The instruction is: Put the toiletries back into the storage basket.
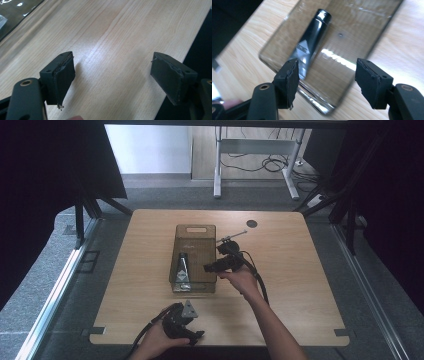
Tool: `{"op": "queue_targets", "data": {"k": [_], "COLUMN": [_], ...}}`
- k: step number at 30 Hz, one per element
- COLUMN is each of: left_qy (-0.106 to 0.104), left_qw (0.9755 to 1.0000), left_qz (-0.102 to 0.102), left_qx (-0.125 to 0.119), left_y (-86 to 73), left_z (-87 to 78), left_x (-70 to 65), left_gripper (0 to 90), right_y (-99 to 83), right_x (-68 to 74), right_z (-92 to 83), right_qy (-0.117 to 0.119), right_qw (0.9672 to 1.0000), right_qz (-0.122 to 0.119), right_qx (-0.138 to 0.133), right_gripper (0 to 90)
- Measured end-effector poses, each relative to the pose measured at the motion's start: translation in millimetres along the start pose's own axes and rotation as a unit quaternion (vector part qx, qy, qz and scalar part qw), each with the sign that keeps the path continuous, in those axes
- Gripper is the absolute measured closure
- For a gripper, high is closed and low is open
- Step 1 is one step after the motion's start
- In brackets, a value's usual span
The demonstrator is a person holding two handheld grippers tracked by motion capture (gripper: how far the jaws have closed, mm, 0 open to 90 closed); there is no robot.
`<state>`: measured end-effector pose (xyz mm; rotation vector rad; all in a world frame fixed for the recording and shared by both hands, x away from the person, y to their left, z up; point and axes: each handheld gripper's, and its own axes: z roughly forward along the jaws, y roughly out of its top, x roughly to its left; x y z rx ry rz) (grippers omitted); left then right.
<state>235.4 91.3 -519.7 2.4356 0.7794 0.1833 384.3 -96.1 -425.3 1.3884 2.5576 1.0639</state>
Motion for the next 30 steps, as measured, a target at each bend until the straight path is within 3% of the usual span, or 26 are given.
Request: {"op": "queue_targets", "data": {"k": [7, 11, 12, 13, 14, 16, 19, 27, 28, 30], "left_qy": [0.003, 0.004, 0.004, 0.005, 0.006, 0.007, 0.008, 0.014, 0.014, 0.013], "left_qw": [0.9999, 0.9999, 0.9999, 0.9999, 0.9999, 0.9999, 0.9998, 0.9996, 0.9996, 0.9996], "left_qz": [-0.009, -0.013, -0.014, -0.015, -0.015, -0.013, -0.018, -0.026, -0.025, -0.024], "left_qx": [-0.003, -0.004, -0.005, -0.006, -0.005, -0.004, -0.003, -0.004, -0.005, -0.006], "left_y": [-1.4, -1.6, -1.7, -1.7, -1.7, -1.7, -2.3, -3.6, -3.6, -3.5], "left_z": [-1.4, -2.5, -2.7, -2.7, -2.7, -2.8, -2.7, -2.3, -2.5, -3.5], "left_x": [4.4, 5.0, 5.2, 5.3, 5.5, 6.2, 7.1, 11.2, 11.6, 11.8], "left_gripper": [20.0, 20.0, 20.0, 20.0, 20.0, 20.0, 20.0, 20.0, 20.1, 20.1], "right_y": [-27.2, -51.0, -64.0, -64.0, -76.5, -81.3, -108.6, -136.2, -137.6, -138.1], "right_x": [-16.7, -32.5, -40.9, -40.9, -48.6, -51.4, -64.1, -76.3, -78.4, -78.1], "right_z": [-26.1, -40.9, -47.6, -47.6, -53.5, -55.2, -60.5, -51.5, -45.7, -44.9], "right_qy": [0.003, 0.002, 0.004, 0.004, 0.012, 0.014, 0.000, -0.007, -0.014, -0.023], "right_qw": [0.9988, 0.9974, 0.9967, 0.9967, 0.9957, 0.9953, 0.9933, 0.9913, 0.9938, 0.9938], "right_qz": [-0.027, -0.025, -0.022, -0.022, -0.014, -0.015, -0.015, -0.008, -0.017, -0.021], "right_qx": [-0.040, -0.067, -0.079, -0.079, -0.090, -0.095, -0.115, -0.131, -0.109, -0.107], "right_gripper": [38.0, 38.3, 38.3, 38.3, 38.3, 38.3, 38.3, 38.9, 37.5, 37.5]}}
